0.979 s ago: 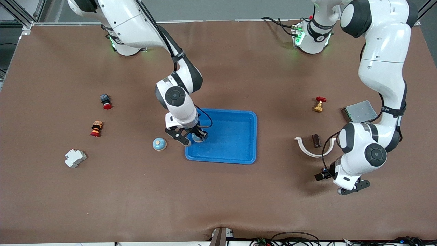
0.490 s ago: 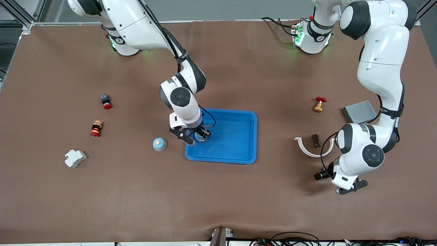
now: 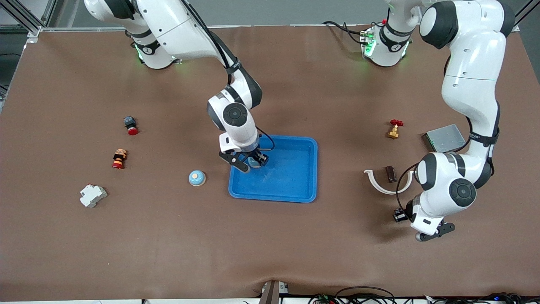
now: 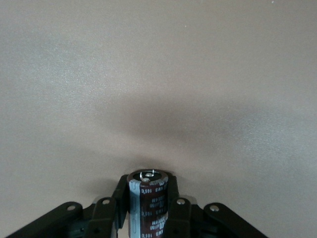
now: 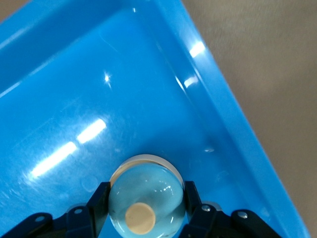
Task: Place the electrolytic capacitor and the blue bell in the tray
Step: 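Lower the bell into the tray and open the right gripper, then move the capacitor over the tray with the left gripper while the right reaches the bell, then release the capacitor into the tray while the right gripper grasps the second bell, then carry the bell to the tray with the right gripper while the left reaches a capacitor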
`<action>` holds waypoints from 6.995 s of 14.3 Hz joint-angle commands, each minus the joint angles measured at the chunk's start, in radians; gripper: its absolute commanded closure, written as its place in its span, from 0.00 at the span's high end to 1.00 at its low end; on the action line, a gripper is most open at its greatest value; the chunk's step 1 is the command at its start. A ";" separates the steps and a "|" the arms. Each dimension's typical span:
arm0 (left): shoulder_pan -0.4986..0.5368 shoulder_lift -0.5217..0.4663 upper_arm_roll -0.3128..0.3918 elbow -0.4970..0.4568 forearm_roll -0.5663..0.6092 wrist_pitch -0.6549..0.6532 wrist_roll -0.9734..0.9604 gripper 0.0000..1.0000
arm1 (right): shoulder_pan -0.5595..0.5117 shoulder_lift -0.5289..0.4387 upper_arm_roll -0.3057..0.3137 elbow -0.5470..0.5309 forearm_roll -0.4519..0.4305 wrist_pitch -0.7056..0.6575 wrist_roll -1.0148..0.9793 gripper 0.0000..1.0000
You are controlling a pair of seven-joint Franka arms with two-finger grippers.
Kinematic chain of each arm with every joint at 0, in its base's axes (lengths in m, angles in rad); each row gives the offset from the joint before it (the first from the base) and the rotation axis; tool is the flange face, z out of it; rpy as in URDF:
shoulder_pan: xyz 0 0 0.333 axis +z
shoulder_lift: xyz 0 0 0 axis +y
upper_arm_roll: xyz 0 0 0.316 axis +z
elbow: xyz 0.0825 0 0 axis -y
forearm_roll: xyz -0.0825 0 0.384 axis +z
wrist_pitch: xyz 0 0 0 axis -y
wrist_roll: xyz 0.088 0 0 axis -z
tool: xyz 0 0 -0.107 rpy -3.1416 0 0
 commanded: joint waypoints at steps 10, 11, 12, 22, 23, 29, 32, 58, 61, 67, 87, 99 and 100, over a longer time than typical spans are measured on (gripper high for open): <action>-0.006 -0.120 -0.002 0.011 -0.006 -0.212 0.014 0.00 | 0.049 0.041 -0.012 0.054 -0.004 -0.011 0.037 1.00; -0.009 -0.154 -0.005 0.011 -0.009 -0.260 0.013 0.00 | 0.038 0.035 -0.014 0.065 -0.005 -0.023 0.026 1.00; -0.010 -0.191 -0.015 0.011 -0.011 -0.306 0.011 0.00 | 0.032 0.026 -0.019 0.085 -0.007 -0.071 0.006 1.00; -0.035 -0.375 -0.293 0.008 -0.005 -0.562 -0.401 0.00 | -0.057 -0.286 -0.052 -0.230 -0.068 -0.112 -0.221 1.00; -0.056 -0.371 -0.319 0.008 -0.005 -0.561 -0.474 0.00 | -0.074 -0.324 -0.052 -0.318 -0.068 -0.034 -0.261 1.00; -0.227 -0.322 -0.328 0.008 -0.006 -0.515 -0.722 0.00 | -0.151 -0.458 -0.054 -0.608 -0.068 0.153 -0.422 1.00; -0.260 -0.297 -0.328 0.005 -0.014 -0.472 -0.740 0.00 | -0.201 -0.507 -0.054 -0.689 -0.068 0.171 -0.482 1.00; -0.349 -0.025 -0.316 -0.024 0.207 -0.248 -0.995 0.00 | -0.283 -0.179 -0.046 -0.343 -0.044 0.220 -0.496 1.00; -0.351 -0.021 -0.313 -0.024 0.210 -0.248 -0.995 0.00 | -0.284 -0.172 -0.046 -0.332 -0.044 0.219 -0.496 1.00; -0.357 -0.015 -0.309 -0.026 0.213 -0.249 -0.994 0.00 | -0.292 -0.143 -0.048 -0.297 -0.048 0.219 -0.497 0.94; -0.153 -0.229 -0.319 -0.040 0.214 -0.631 -0.361 1.00 | -0.165 -0.162 -0.035 0.016 -0.041 -0.163 -0.182 0.00; 0.140 -0.323 -0.321 -0.252 0.316 -0.350 0.062 1.00 | -0.043 0.068 -0.038 0.241 -0.053 -0.159 0.089 0.00; 0.163 -0.344 -0.321 -0.297 0.316 -0.313 0.088 1.00 | -0.039 0.088 -0.038 0.263 -0.055 -0.162 0.101 0.00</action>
